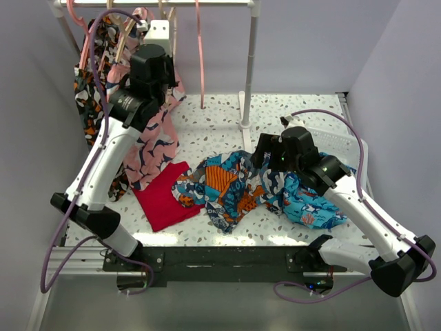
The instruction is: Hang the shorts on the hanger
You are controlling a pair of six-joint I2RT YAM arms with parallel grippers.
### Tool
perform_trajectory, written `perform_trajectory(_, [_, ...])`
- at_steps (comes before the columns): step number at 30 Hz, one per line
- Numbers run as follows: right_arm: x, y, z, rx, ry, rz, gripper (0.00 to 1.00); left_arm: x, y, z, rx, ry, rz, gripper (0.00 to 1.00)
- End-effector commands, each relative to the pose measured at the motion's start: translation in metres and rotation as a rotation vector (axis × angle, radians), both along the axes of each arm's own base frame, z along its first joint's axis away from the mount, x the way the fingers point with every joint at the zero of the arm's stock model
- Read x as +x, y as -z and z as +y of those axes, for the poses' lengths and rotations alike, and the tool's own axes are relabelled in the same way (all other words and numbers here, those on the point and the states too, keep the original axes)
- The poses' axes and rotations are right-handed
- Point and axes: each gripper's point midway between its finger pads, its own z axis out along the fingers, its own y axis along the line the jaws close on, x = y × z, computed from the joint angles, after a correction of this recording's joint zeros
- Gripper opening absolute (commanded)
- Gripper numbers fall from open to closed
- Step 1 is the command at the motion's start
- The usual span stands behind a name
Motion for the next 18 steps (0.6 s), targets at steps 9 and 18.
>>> perform_trajectory(9, [0.001, -0.014, 0.006, 0.025, -0.034, -0.036, 0.94, -0.045, -0.036, 0.018, -0.055, 0.04, -0.124, 0.0])
perform_trajectory(18, [-0.001, -0.015, 0.002, 0.013, -0.035, -0.053, 0.94, -0.083, -0.005, 0.022, -0.086, 0.11, -0.077, 0.0])
